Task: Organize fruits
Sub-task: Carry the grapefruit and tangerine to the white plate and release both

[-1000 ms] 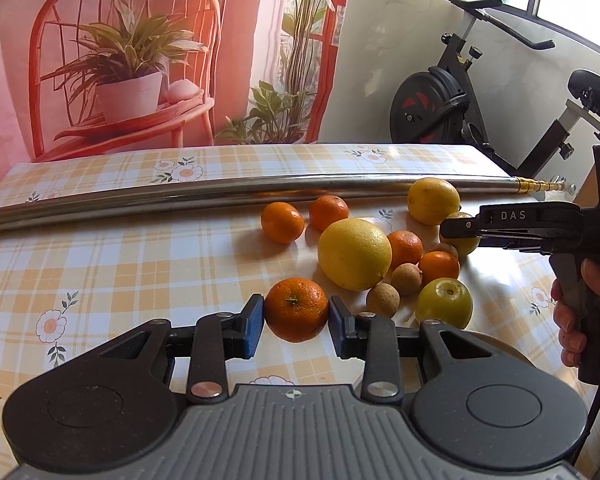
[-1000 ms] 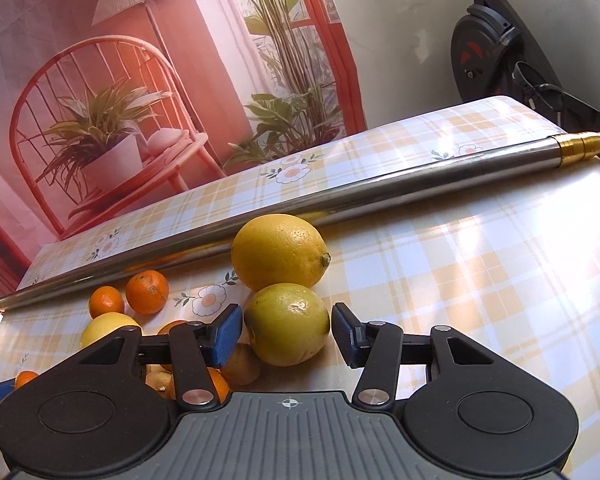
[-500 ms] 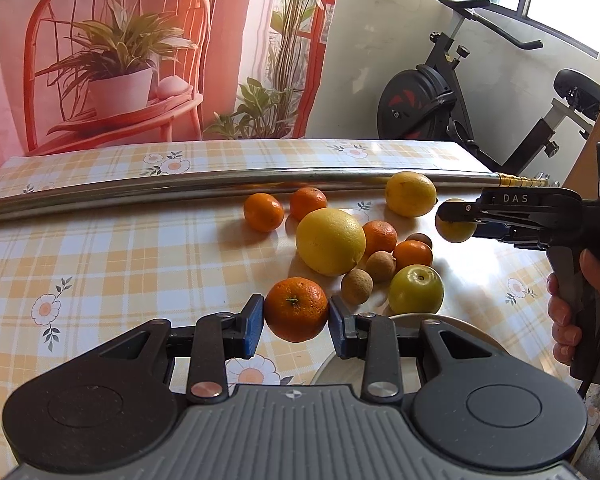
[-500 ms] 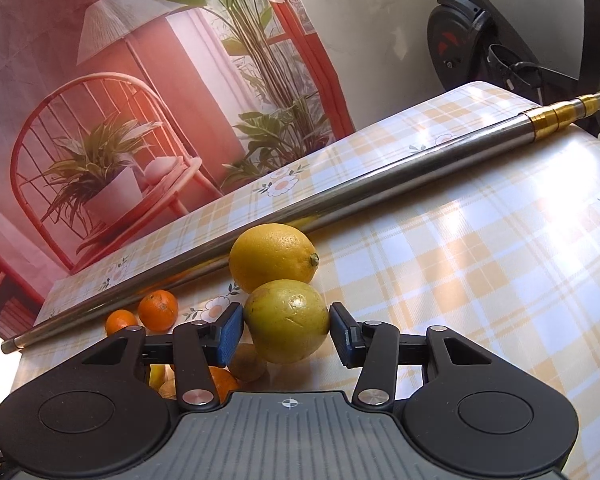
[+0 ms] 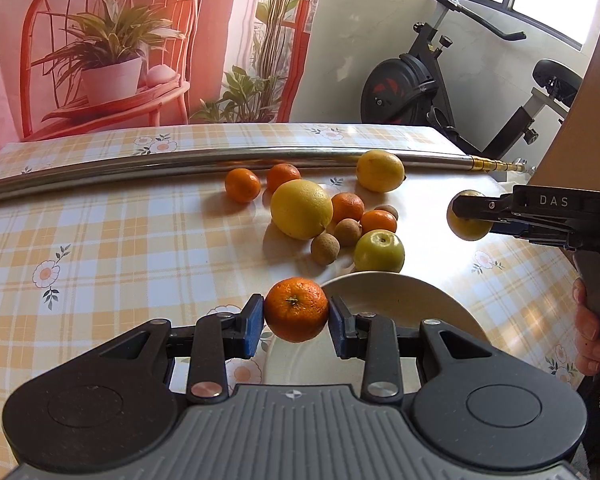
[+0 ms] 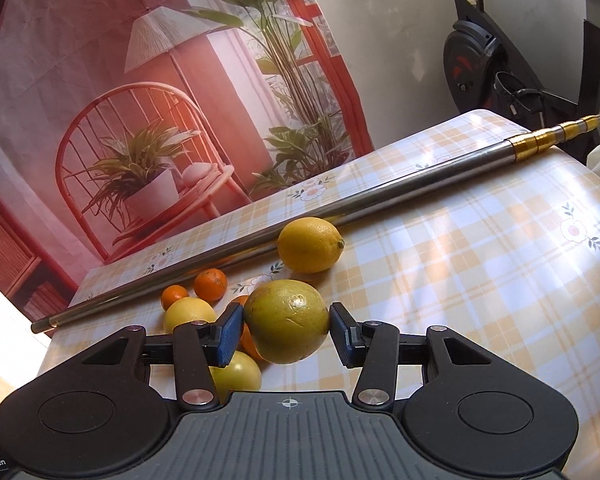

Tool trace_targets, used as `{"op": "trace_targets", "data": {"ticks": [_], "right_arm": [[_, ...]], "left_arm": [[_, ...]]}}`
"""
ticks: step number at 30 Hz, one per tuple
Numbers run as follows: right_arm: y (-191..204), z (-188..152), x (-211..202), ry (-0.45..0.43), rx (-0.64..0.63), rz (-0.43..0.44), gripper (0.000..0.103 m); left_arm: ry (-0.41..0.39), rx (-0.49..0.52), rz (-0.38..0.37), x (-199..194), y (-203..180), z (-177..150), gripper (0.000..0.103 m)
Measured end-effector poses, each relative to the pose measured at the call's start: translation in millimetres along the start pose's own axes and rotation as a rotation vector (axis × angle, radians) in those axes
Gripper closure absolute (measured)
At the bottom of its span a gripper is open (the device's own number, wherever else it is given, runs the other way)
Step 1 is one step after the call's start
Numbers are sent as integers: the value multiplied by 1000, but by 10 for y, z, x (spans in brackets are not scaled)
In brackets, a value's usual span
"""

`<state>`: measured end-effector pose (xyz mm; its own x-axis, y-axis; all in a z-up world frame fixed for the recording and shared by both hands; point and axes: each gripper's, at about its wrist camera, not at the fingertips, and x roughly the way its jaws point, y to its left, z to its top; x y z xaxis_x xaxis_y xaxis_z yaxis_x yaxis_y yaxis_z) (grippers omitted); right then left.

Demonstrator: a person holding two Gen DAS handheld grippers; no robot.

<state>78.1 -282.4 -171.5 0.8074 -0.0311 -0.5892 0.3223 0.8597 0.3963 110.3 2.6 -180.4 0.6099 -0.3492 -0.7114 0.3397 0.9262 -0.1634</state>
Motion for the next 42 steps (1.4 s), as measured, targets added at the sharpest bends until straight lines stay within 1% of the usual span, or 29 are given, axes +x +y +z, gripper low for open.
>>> {"op": "trace_targets", "data": {"ticks": [3, 6, 12, 16, 21, 24, 26, 29, 32, 42], "right_arm": [[42, -97, -89, 40, -15, -2, 59], [123, -191, -170, 68, -59, -9, 59], [283, -393, -319, 123, -105, 32, 59], [405, -535, -371, 166, -136, 42, 59], [516, -696, -414, 208, -178, 28, 59], [541, -752, -437, 223, -184, 28, 59], [542, -782, -432, 235, -186, 24, 59], [554, -847, -401, 261, -205, 7, 59], [569, -886, -393, 276, -208, 12, 59], [580, -910, -353, 311, -230, -30, 59]], "left_arm": [[11, 8, -5, -35, -22, -64, 66], [27, 12, -13, -67, -35, -125, 66], [45, 44, -10, -138, -110, -238, 66], [76, 28, -21, -147, -109, -282, 66], [96, 7, -39, -163, -100, -322, 66], [107, 18, -44, -164, -134, -349, 66], [127, -7, -60, -130, -115, -377, 67], [151, -34, -50, -85, -71, -412, 67], [154, -65, -61, -76, -24, -416, 67], [144, -34, -40, -81, -64, -410, 67]]}}
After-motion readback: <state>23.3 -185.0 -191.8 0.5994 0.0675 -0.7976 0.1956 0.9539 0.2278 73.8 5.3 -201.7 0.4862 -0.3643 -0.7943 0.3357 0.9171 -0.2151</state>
